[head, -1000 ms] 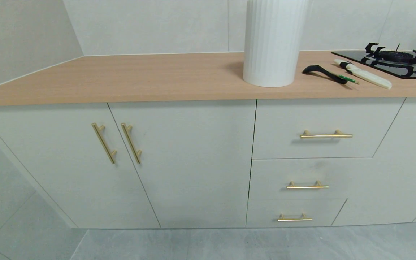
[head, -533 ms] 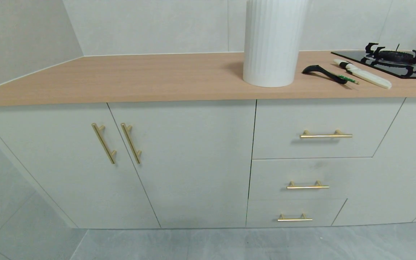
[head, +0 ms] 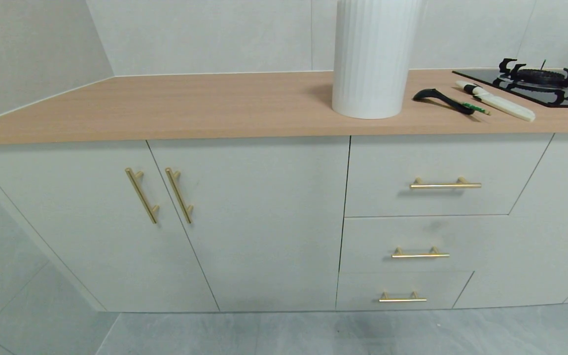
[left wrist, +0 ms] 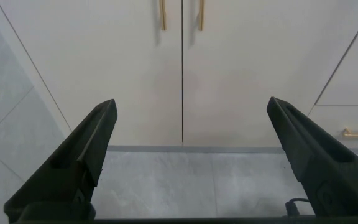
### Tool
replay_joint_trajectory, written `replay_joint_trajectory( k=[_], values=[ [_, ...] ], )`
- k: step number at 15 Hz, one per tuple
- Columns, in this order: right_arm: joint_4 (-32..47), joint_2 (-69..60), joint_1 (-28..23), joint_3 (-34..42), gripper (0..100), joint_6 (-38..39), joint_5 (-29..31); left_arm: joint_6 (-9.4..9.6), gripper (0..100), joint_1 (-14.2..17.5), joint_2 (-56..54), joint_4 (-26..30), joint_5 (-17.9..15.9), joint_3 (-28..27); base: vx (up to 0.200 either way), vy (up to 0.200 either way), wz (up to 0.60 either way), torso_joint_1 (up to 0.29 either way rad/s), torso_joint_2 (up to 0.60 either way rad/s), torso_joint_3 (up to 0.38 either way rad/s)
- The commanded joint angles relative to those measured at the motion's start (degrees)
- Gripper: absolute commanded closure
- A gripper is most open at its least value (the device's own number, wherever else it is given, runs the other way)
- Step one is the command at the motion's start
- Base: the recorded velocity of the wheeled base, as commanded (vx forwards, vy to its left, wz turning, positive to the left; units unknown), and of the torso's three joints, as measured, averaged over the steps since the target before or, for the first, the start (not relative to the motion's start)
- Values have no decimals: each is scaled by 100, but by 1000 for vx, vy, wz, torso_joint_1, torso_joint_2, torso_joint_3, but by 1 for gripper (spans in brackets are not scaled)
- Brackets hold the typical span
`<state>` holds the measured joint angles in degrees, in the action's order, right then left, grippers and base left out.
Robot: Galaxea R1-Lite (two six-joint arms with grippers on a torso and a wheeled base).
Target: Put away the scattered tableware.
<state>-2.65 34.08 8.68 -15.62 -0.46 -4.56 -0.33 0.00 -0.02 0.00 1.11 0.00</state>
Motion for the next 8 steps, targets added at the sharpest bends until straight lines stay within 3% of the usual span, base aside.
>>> replay_joint_trajectory(
  k=[1,2,3,8],
  values=[
    [-685,2155,169,-372,0,-59,-19,-2,0,0,2,0,3,0,0,0,0,0,0,0],
    [-685,2155,169,-372,0,-59,-19,-2,0,0,2,0,3,0,0,0,0,0,0,0],
    [-1467,3210,160,-407,0,-59,-10,-2,0,0,2,0,3,0,0,0,0,0,0,0],
    [-2926,5205,160,-653,0,-50,-10,-2,0,0,2,0,3,0,0,0,0,0,0,0]
  ],
)
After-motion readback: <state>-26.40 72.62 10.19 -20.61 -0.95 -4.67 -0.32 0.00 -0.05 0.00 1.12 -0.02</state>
